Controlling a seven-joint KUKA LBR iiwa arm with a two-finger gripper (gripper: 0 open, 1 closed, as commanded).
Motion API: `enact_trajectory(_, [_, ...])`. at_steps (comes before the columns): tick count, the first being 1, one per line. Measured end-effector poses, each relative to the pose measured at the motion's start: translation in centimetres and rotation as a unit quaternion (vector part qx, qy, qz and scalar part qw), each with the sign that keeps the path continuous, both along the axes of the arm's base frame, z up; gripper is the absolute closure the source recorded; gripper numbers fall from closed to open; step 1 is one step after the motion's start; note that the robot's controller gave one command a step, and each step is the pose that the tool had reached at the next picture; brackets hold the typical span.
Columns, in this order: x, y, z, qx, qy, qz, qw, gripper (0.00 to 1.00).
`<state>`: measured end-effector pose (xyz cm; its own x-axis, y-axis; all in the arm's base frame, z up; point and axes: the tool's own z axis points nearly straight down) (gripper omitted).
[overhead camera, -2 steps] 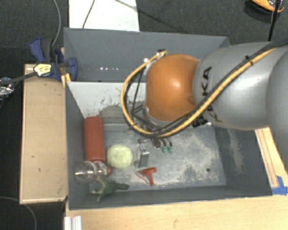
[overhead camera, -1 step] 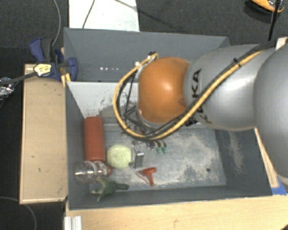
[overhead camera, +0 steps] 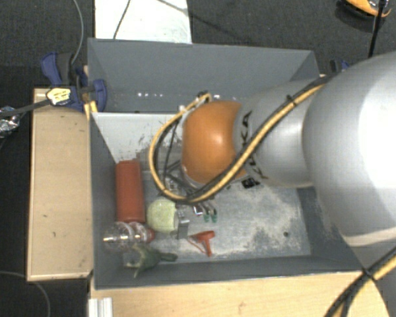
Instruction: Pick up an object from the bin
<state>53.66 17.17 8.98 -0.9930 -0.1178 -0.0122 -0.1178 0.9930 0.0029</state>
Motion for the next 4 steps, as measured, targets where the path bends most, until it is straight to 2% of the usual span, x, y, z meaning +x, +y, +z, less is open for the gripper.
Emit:
enact_trajectory(1, [-0.29,-0.15,-1.95,0.000,0.0009,-0.051,0.9987,1.00])
enact_trajectory(4, [-0.28,-0.17,-1.78,0.000,0.0003,-0.052,0.9987,1.00])
